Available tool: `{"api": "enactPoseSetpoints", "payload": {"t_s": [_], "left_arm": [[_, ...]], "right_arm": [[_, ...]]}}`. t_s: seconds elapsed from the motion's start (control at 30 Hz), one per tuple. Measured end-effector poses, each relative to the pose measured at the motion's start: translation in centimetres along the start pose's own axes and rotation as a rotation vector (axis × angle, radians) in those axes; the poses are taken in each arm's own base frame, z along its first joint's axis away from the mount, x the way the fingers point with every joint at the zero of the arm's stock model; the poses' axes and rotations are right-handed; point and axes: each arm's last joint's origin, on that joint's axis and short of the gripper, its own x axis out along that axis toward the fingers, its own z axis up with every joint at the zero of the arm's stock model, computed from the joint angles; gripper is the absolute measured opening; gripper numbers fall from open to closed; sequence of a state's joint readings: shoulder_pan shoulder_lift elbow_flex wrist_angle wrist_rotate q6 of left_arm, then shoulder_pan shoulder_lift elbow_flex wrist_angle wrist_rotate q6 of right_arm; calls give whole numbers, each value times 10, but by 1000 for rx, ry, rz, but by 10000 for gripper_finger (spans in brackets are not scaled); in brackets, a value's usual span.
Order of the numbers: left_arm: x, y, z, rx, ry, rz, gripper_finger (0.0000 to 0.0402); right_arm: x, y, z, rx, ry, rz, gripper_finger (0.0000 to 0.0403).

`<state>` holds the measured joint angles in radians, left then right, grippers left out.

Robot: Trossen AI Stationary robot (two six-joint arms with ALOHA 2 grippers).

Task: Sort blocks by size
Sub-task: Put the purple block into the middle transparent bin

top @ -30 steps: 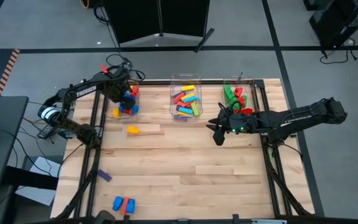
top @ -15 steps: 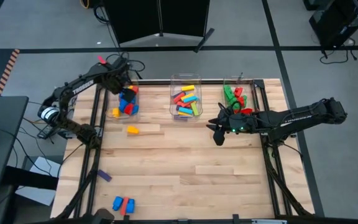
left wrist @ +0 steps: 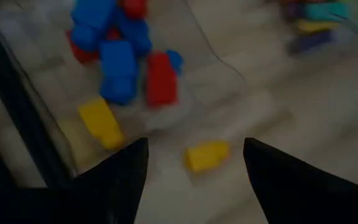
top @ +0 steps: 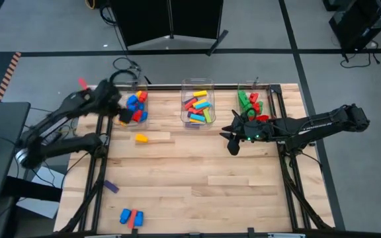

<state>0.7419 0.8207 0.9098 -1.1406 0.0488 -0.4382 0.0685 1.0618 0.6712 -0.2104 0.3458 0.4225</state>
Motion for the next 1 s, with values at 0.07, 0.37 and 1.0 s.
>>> {"api": "enactPoseSetpoints", "payload": {"t_s": [0.07,0.37,1.0], "left_arm": [[-12,-1,-17,10,-13,-59,268],[-26,-12,-52,120,156,-196,236],[24,-72,-77,895,558,-55,224]], "right_arm": [[0,0,0,-29,0,0,132],[0,0,0,-60,3,6,132],[-2,7,-3,107,33,75,128]]}}
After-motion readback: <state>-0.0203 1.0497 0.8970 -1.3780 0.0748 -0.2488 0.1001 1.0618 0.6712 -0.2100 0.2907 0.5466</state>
